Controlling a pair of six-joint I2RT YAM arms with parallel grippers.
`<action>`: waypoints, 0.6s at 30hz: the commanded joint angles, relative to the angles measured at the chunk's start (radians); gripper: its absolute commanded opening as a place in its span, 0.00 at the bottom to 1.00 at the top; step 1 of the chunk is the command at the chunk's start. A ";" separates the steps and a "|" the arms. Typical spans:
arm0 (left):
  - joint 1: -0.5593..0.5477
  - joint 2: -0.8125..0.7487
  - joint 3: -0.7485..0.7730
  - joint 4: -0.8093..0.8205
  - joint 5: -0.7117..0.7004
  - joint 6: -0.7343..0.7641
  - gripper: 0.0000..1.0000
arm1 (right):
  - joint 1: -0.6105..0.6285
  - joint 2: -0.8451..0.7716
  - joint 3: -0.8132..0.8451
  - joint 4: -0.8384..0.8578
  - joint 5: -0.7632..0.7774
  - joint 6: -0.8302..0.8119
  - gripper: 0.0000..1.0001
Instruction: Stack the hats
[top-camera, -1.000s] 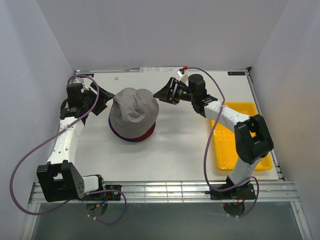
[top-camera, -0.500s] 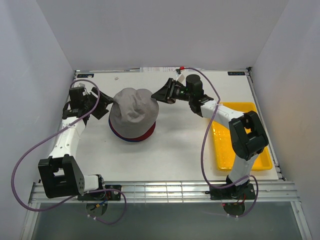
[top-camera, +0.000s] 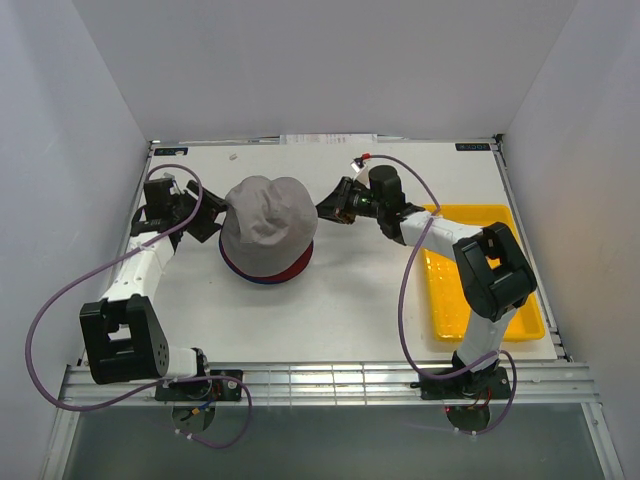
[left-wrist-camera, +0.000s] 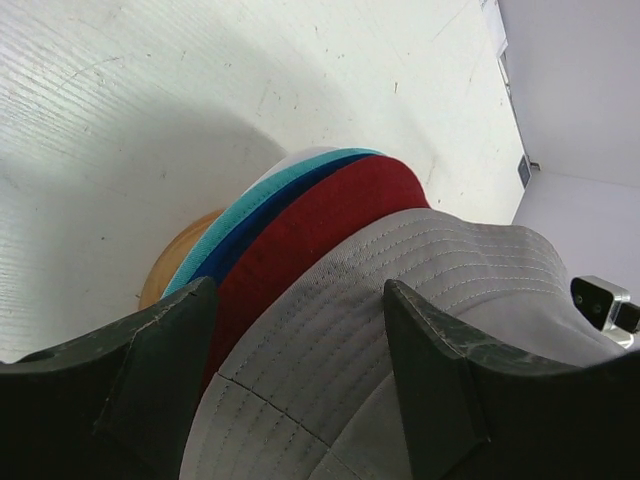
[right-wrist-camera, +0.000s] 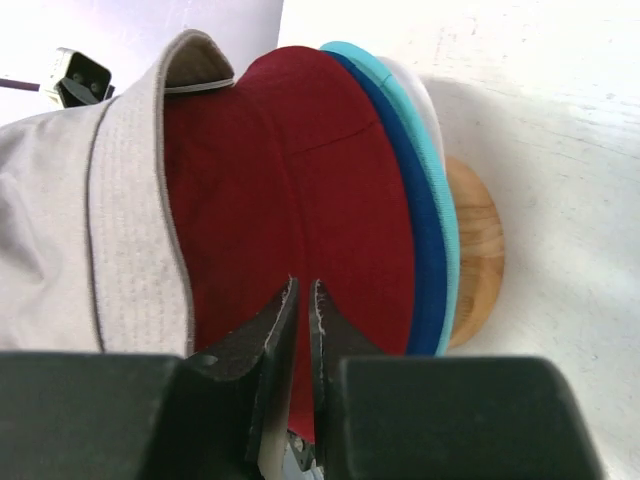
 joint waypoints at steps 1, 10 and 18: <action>0.003 -0.005 -0.009 0.023 0.019 0.001 0.77 | 0.003 -0.019 -0.012 -0.001 0.037 -0.031 0.14; 0.003 0.000 0.003 0.020 0.011 0.013 0.77 | -0.012 -0.083 -0.041 -0.008 0.072 -0.017 0.33; 0.003 0.038 0.040 0.025 0.037 0.032 0.77 | -0.046 -0.133 -0.075 0.120 0.029 0.036 0.41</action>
